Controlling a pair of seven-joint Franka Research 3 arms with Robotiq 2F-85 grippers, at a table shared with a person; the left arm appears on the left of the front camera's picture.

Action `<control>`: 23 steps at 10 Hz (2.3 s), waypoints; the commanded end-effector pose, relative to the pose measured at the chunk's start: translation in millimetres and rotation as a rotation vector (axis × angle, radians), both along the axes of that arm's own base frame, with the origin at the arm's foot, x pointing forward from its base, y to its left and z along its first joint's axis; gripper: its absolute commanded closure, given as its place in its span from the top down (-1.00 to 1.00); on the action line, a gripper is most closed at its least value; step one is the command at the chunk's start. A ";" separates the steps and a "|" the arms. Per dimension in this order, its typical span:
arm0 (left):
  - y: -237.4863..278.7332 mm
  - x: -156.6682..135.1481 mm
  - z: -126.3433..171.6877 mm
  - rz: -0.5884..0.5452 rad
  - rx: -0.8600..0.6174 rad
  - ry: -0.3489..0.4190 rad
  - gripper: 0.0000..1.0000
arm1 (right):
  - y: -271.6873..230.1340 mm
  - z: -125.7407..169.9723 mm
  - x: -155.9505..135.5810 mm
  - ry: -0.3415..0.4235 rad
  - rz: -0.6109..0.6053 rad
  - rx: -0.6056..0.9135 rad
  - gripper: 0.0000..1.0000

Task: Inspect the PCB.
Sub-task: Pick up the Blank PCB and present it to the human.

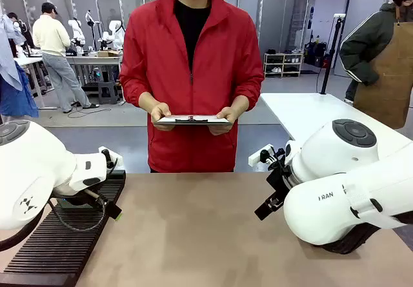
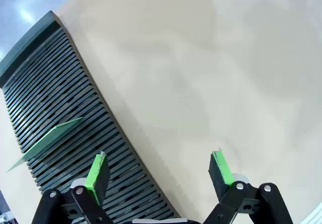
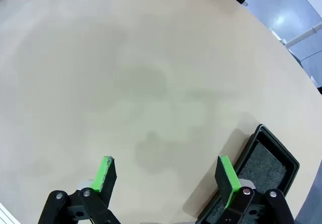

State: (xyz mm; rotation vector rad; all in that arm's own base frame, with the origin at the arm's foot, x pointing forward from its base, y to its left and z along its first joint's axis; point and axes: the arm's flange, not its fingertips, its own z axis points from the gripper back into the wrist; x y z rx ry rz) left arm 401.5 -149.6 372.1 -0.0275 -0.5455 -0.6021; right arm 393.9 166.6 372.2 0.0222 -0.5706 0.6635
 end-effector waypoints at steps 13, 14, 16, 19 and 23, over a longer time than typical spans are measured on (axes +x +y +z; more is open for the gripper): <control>2.5 -2.6 11.0 -0.019 0.000 0.010 1.00 | -3.3 25.2 0.0 -0.009 0.017 0.022 1.00; 6.4 -4.8 15.1 -0.016 -0.013 0.020 1.00 | -5.5 33.7 -0.9 0.000 0.019 0.027 1.00; 17.5 -10.4 28.2 -0.048 -0.134 0.082 1.00 | -11.8 50.4 -5.7 0.041 0.028 0.104 1.00; 45.7 -35.0 68.0 -0.086 -0.322 0.171 1.00 | -39.3 89.9 -26.1 0.141 0.071 0.294 1.00; 140.0 -59.0 78.8 -0.169 -0.712 0.357 1.00 | -129.7 91.6 -40.8 0.420 0.075 0.766 1.00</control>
